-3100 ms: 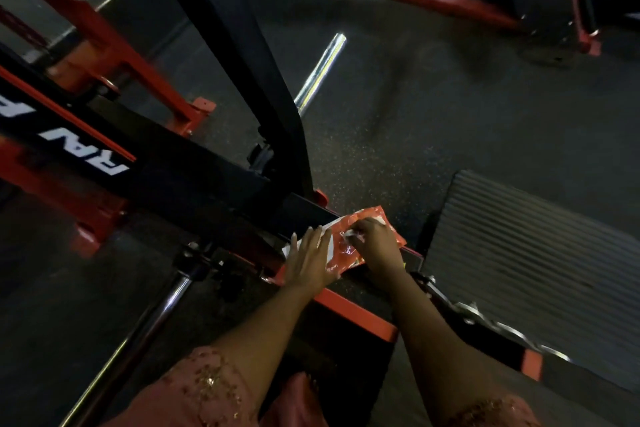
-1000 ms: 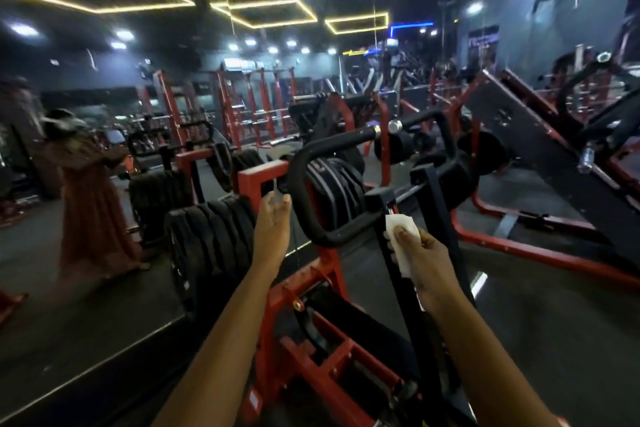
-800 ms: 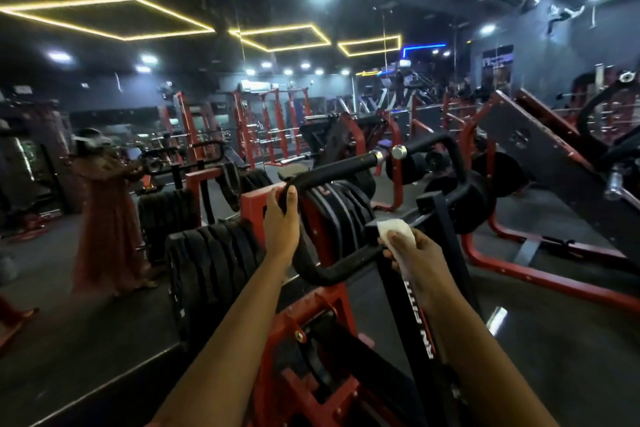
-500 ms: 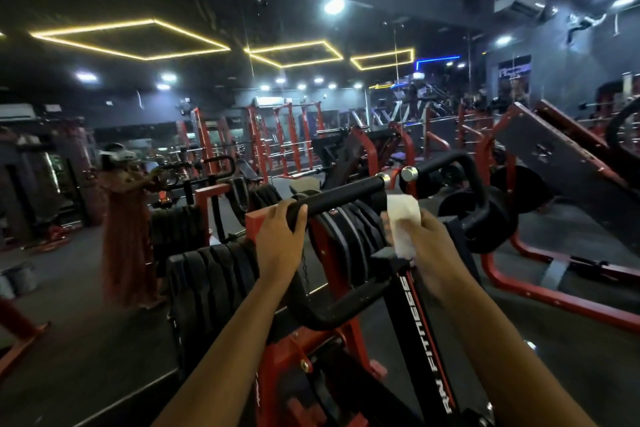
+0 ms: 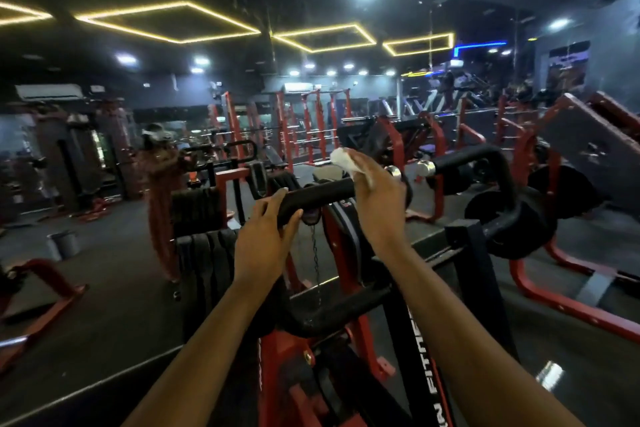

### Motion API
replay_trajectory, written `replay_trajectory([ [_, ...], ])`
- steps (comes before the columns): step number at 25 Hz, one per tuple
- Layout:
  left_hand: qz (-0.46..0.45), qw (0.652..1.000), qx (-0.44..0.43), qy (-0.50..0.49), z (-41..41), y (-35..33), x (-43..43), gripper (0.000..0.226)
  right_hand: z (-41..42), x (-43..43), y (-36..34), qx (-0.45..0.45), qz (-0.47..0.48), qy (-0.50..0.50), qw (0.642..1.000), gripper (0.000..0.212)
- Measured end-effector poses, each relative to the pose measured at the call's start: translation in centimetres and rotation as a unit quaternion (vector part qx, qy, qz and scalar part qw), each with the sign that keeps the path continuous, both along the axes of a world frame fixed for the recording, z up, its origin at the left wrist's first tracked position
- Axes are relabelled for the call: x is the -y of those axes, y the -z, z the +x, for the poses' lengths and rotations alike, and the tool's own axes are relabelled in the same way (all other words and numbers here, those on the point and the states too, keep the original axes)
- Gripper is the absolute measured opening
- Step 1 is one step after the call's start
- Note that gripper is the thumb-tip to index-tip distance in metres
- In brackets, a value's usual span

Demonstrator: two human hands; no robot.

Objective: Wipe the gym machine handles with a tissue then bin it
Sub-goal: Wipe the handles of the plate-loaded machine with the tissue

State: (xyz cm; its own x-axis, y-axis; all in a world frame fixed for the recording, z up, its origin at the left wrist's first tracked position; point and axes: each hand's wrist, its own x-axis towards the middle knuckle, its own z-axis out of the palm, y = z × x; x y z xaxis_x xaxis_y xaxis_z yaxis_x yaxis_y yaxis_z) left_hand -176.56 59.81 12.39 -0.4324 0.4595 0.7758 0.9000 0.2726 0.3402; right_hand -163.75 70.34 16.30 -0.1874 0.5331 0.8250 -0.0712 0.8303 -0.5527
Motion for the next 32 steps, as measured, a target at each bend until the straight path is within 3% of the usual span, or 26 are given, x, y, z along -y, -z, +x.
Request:
replay_trajectory([
  [5, 0.008, 0.998, 0.002, -0.057, 1.3, 0.1, -0.1, 0.045, -4.8, -0.9, 3.3, 0.095, 0.289, -0.008, 0.952, 0.051],
  [10, 0.002, 0.995, 0.012, -0.099, 1.5, 0.3, -0.2, 0.046, -4.7, -4.0, 5.6, 0.171, 0.412, 0.017, 0.895, 0.058],
  [12, 0.001, 0.994, 0.008, -0.111, 1.6, 0.3, -0.3, 0.045, -4.0, -7.0, 5.2, 0.176, 0.411, 0.046, 0.894, 0.064],
  [17, 0.015, 0.993, -0.002, -0.115, 1.7, 0.3, -0.5, 0.044, -2.8, -8.8, 4.3, 0.147, 0.266, 0.082, 0.949, 0.064],
  [21, 0.029, 0.993, -0.014, -0.112, 1.6, 0.5, -0.5, 0.043, -5.1, -3.6, 3.8, 0.138, 0.374, 0.051, 0.916, 0.049],
  [23, 0.027, 0.994, -0.012, -0.108, 1.5, 0.5, -0.5, 0.044, -4.4, -5.1, 3.7, 0.167, 0.390, 0.045, 0.904, 0.055],
  [26, 0.028, 0.995, -0.009, -0.093, 1.2, 0.6, -0.4, 0.044, -1.9, -9.7, 3.6, 0.193, 0.319, 0.065, 0.926, 0.066],
  [29, 0.034, 0.996, -0.009, -0.081, 1.2, 0.6, -0.4, 0.045, -0.8, -11.7, 3.3, 0.212, 0.260, 0.105, 0.936, 0.049],
  [32, 0.031, 0.997, -0.006, -0.077, 1.4, 0.5, -0.3, 0.046, -2.4, -7.3, 3.5, 0.160, 0.275, 0.072, 0.945, 0.043],
])
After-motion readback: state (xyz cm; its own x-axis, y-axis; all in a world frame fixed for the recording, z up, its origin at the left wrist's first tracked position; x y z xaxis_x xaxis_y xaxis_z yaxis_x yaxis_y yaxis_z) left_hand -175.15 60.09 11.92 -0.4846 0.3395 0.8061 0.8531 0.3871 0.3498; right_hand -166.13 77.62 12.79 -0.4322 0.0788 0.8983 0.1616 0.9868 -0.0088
